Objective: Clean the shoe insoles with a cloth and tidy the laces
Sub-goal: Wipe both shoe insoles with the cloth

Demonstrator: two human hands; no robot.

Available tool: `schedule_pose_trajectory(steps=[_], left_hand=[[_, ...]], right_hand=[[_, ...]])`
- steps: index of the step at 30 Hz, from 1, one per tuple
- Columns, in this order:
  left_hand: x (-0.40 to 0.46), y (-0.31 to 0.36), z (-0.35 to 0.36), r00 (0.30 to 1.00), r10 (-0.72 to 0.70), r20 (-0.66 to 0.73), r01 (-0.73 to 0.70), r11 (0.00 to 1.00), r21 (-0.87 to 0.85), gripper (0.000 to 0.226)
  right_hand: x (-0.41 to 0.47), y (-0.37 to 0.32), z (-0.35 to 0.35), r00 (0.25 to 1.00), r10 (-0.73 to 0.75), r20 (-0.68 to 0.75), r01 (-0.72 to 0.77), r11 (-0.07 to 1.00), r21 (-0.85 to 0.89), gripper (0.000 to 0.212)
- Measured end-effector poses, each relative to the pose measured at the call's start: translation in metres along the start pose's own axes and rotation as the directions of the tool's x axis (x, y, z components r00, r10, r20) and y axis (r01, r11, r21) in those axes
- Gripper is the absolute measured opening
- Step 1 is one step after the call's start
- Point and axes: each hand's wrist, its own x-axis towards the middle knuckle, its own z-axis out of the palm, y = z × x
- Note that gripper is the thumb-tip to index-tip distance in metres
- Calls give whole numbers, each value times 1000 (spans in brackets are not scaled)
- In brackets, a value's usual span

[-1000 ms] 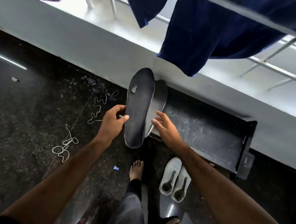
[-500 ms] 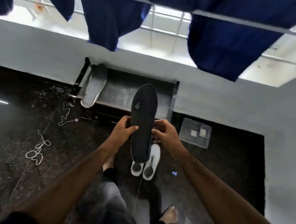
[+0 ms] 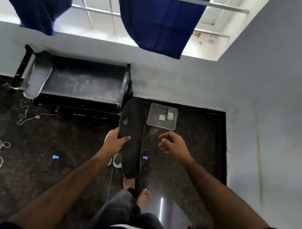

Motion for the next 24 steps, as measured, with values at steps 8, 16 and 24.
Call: schedule_pose_trajectory(steps=[8, 16, 24], left_hand=[[40, 21, 36, 999, -14, 45, 15, 1000, -19, 28], [96, 30, 91, 993, -80, -89, 77, 996, -34, 28], [182, -16, 201, 946, -176, -271, 149, 982, -119, 25]], right_hand=[[43, -1, -70, 999, 35, -34, -38, 992, -116, 17], [143, 15, -139, 998, 53, 30, -46, 979, -196, 18], [307, 111, -187, 987, 63, 146, -1, 922, -388, 15]])
